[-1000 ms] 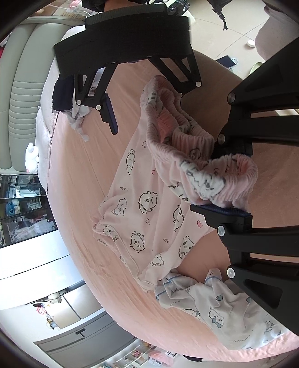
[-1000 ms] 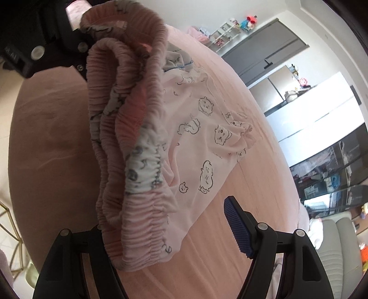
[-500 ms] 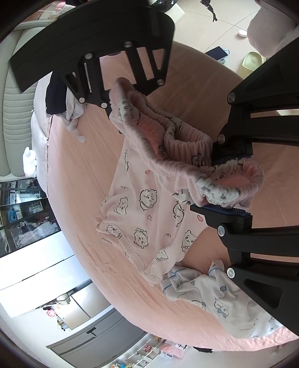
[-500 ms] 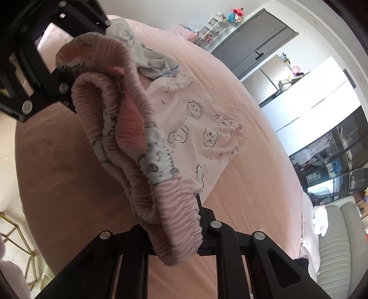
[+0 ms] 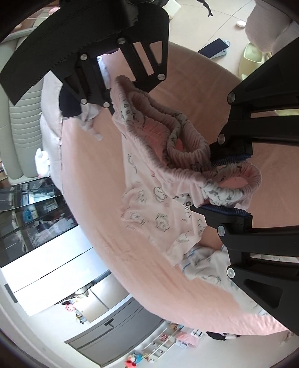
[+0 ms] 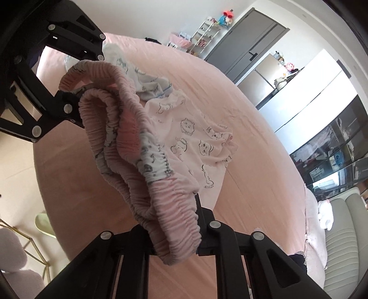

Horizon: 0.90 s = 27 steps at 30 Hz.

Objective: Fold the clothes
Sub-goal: 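Lift the cuffs with both grippers and fold them over toward the waistband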

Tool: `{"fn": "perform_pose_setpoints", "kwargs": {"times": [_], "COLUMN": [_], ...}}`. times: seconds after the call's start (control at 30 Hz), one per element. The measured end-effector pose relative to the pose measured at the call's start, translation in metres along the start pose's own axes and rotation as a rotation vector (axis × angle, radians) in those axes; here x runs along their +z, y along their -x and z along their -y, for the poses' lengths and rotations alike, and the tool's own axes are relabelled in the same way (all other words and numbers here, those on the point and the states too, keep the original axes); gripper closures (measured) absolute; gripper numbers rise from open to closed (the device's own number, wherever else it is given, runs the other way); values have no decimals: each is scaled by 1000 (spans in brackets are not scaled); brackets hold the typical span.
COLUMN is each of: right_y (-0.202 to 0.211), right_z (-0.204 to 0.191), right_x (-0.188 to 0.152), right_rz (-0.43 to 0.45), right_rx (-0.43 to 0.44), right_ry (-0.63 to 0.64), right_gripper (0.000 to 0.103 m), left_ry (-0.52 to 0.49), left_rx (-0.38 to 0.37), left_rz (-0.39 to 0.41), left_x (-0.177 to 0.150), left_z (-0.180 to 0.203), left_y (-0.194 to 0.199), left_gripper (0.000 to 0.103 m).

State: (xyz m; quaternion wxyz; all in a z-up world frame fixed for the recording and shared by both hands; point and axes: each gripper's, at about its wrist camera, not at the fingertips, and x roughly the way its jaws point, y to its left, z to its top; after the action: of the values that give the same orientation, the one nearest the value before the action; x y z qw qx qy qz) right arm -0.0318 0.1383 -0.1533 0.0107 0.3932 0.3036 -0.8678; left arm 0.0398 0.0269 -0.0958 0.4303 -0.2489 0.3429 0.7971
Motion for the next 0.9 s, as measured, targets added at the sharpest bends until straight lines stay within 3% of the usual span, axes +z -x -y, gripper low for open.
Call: {"fn": "perform_pose_setpoints", "kwargs": {"times": [0.57,0.9], "right_y": [16,18], "right_z": [11,7], "right_x": [15,15], "right_rz": [13,-4], "right_rx": [40,56], "right_ry": [-10,-15], "right_gripper": [91,91], "left_ry": [-10,15], "left_rx": [-52,-89], "left_rz": [-4,-15], "left_x": [4,9], "left_z": [-5,-18], "left_y": [35,27], "left_gripper": [75,75]}}
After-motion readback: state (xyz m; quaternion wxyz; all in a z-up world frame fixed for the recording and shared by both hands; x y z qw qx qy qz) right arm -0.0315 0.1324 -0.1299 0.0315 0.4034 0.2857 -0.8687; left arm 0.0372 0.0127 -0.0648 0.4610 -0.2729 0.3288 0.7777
